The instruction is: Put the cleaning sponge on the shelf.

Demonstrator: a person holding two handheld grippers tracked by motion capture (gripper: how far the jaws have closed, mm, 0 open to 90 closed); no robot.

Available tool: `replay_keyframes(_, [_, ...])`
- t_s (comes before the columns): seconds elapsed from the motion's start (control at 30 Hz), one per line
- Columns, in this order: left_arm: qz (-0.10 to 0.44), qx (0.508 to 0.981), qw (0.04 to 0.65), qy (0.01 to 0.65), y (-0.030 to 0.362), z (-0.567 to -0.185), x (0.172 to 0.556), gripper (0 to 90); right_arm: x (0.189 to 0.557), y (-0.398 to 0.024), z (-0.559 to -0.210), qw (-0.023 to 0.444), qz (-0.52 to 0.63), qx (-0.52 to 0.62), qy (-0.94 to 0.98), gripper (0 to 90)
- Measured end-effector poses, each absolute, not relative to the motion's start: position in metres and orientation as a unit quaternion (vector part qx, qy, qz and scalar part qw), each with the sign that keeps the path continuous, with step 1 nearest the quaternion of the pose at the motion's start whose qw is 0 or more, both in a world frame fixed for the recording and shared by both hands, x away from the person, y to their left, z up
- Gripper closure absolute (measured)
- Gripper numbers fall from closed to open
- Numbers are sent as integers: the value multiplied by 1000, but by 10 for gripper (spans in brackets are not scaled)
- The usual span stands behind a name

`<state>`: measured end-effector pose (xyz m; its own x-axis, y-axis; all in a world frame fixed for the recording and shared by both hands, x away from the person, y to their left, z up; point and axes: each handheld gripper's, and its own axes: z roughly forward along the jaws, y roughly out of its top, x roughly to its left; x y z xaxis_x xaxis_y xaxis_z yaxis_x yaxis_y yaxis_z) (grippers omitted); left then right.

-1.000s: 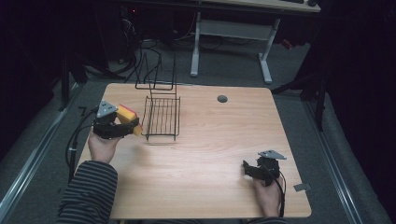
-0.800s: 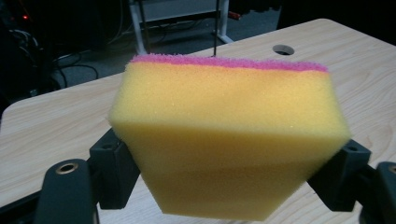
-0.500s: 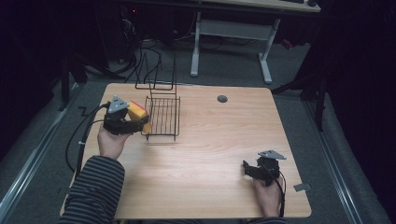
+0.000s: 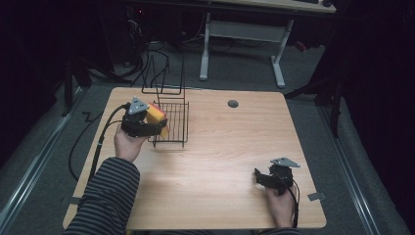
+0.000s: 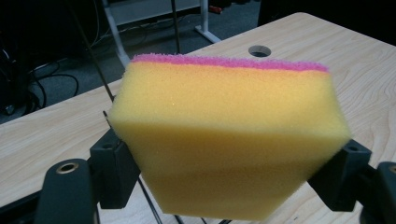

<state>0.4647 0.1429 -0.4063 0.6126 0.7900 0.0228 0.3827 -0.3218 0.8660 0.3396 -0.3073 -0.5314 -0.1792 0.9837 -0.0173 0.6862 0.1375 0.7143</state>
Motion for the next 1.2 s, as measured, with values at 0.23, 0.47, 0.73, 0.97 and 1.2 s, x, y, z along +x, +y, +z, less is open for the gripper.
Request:
replay_keyframes(0.23, [228,779,443,380,134,-414,474,229,339,-307,-531,254,293,587,711,196])
replay_keyframes(0.47, [231,776,440,388,127,-421,484,229,339,-307,-531,254,292,586,711,196])
replay_keyframes(0.73, [232,776,428,400,116,-440,499,228,339,-307,-531,254,293,587,711,196])
replay_keyframes(0.97, [233,775,418,412,108,-453,508,228,339,-307,-531,255,293,586,711,196])
replay_keyframes(1.2, [234,778,414,412,105,-457,510,227,339,-307,-531,255,293,586,711,196])
